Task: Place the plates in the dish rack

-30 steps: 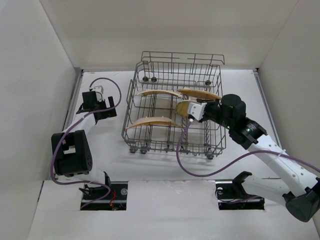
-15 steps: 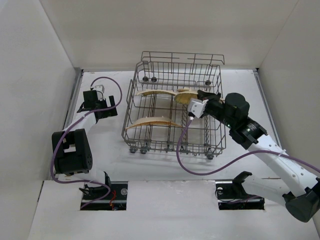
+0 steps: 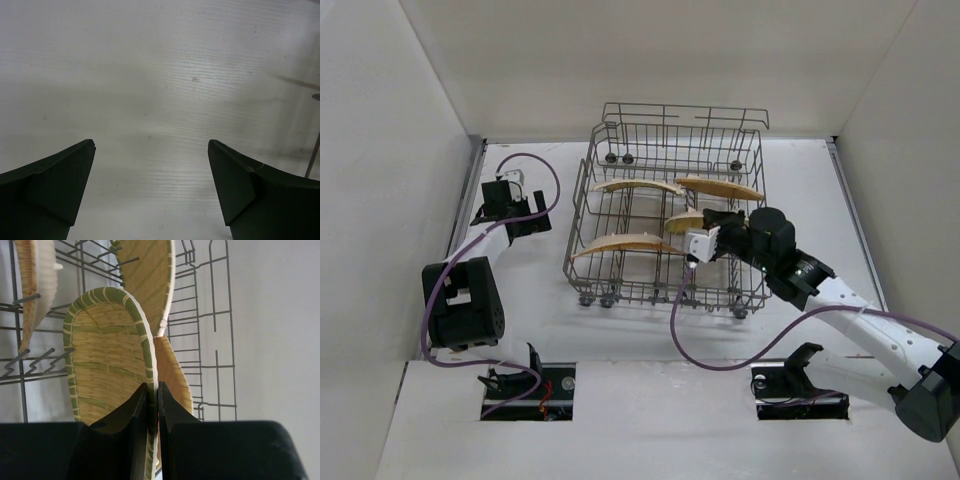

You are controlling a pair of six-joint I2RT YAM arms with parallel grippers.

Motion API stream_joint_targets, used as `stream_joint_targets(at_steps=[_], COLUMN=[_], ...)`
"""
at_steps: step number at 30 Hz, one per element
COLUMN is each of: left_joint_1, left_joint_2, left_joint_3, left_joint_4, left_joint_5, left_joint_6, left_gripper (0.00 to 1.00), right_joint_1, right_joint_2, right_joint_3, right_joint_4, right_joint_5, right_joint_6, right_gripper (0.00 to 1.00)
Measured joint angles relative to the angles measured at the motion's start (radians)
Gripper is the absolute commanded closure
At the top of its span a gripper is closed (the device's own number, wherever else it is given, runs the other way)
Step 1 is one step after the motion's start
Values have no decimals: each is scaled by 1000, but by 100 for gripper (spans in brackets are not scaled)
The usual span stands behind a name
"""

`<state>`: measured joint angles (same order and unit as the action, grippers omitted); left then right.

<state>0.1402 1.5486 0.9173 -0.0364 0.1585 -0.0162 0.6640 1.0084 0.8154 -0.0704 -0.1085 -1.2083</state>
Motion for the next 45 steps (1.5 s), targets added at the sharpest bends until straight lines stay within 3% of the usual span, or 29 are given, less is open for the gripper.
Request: stream_joint_targets(at_steps=[14,18,24,28,39,43,45], left_joint_1=[6,6,3,-3,-38,-47,-48], left_joint_2=[22,31,47,51,51,37,23], left_joint_3=[26,34,47,55,56,56,56], left_joint_4=[-2,-2,-5,-5,-6,-7,-11], left_joint_5=[10,11,11,13,13,10,0], left_joint_6=[0,0,0,0,1,9,16], left_gripper=[2,2,2,2,1,0,0], right_joint_1=[25,31,49,60,57,-110,-232], right_joint_2=[-38,-68,-120,-149,-208,-213,-211], right_joint_3=[-131,-173,-223,-229,-155,-54,-15], right_joint_4=[39,54,57,64,101,101,90], right_joint_5=[34,42,68,84,180,211,226], right_joint_6=[-14,-14,2,5,33,138,216], right_gripper=[99,83,37,17,16,11,1])
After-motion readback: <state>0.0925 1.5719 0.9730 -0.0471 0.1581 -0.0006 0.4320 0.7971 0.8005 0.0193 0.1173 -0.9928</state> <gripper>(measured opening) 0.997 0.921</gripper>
